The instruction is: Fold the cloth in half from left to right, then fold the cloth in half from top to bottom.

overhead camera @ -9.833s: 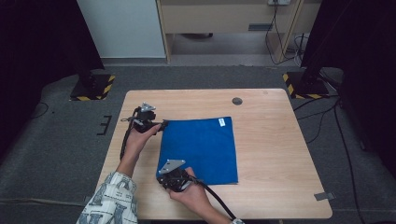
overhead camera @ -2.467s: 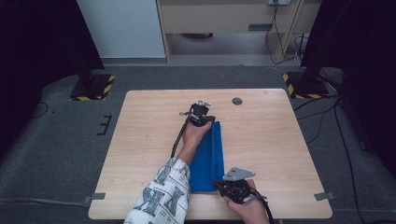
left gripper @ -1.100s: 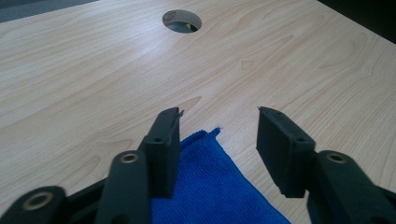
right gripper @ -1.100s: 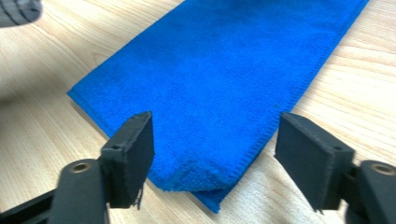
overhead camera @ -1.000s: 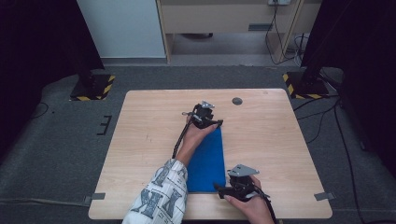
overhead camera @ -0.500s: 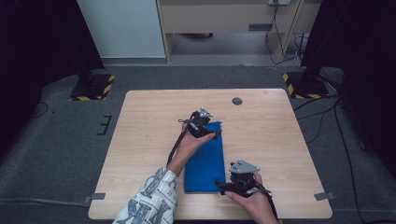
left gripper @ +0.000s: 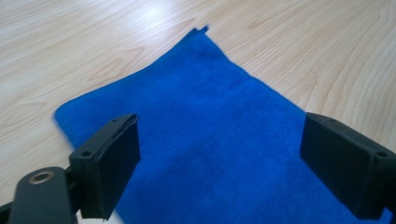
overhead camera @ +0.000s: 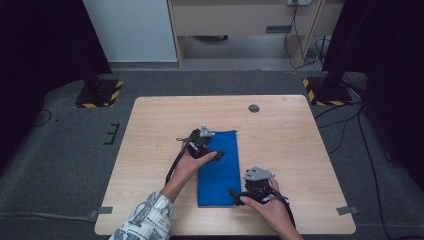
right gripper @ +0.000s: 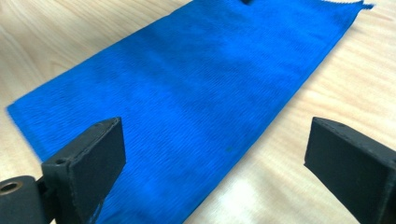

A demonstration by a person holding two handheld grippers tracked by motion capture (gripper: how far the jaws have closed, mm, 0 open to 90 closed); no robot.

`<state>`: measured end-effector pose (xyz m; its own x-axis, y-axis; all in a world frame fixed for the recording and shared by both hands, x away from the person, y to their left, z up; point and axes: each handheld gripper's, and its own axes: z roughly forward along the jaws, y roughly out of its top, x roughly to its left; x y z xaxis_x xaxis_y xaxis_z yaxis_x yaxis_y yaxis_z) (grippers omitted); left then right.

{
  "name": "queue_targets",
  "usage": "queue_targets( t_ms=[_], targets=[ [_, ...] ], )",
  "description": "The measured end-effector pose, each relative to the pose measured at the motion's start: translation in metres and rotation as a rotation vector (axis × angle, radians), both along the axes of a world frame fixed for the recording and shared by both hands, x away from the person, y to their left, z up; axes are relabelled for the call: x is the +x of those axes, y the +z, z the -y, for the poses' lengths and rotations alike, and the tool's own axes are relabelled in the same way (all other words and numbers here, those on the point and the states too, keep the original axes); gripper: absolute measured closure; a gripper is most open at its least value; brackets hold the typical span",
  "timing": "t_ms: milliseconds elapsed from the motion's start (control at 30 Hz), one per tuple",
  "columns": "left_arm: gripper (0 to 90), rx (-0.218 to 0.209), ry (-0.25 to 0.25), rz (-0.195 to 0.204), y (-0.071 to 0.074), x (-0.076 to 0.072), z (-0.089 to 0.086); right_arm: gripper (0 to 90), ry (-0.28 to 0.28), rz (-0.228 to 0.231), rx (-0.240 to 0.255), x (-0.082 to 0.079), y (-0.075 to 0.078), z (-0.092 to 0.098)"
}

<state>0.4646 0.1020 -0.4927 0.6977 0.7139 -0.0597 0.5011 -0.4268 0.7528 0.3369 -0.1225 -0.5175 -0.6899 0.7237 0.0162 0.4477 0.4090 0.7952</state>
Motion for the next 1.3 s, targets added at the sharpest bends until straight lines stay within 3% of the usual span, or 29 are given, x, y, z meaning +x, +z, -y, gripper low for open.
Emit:
queue_targets(
  t_ms=[200, 400, 600, 700, 867, 1033, 1100, 1200, 1300],
  targets=[
    [9.0, -0.012, 0.026, 0.009, -0.001, -0.007, -0.024, 6.9, 0.008, 0.016, -0.007, 0.021, 0.010, 0.002],
    [10.0, -0.045, 0.052, 0.023, 0.004, -0.005, -0.038, 9.7, -0.008, 0.003, -0.025, 0.042, 0.019, 0.007],
    [10.0, -0.035, 0.069, 0.030, 0.006, -0.002, -0.045, 10.1, -0.029, -0.021, -0.055, 0.063, 0.017, 0.010],
    [12.2, -0.041, 0.084, 0.049, 0.007, -0.001, -0.048, 11.8, -0.063, -0.040, -0.035, 0.077, 0.016, 0.012],
    [12.3, -0.054, 0.102, 0.063, 0.008, 0.007, -0.051, 14.2, -0.073, -0.027, -0.046, 0.099, 0.023, 0.010],
    [12.2, -0.060, 0.116, 0.050, 0.008, 0.022, -0.052, 22.9, -0.077, -0.007, -0.042, 0.131, 0.033, 0.009],
    [12.2, -0.086, 0.130, 0.039, 0.006, 0.028, -0.052, 27.4, -0.087, -0.011, -0.048, 0.141, 0.034, 0.009],
    [14.2, -0.059, 0.137, 0.031, 0.006, 0.037, -0.049, 35.9, -0.108, -0.009, -0.032, 0.154, 0.035, 0.011],
    [15.1, -0.058, 0.142, 0.040, 0.005, 0.041, -0.047, 41.9, -0.115, -0.017, -0.032, 0.162, 0.034, 0.011]
  ],
)
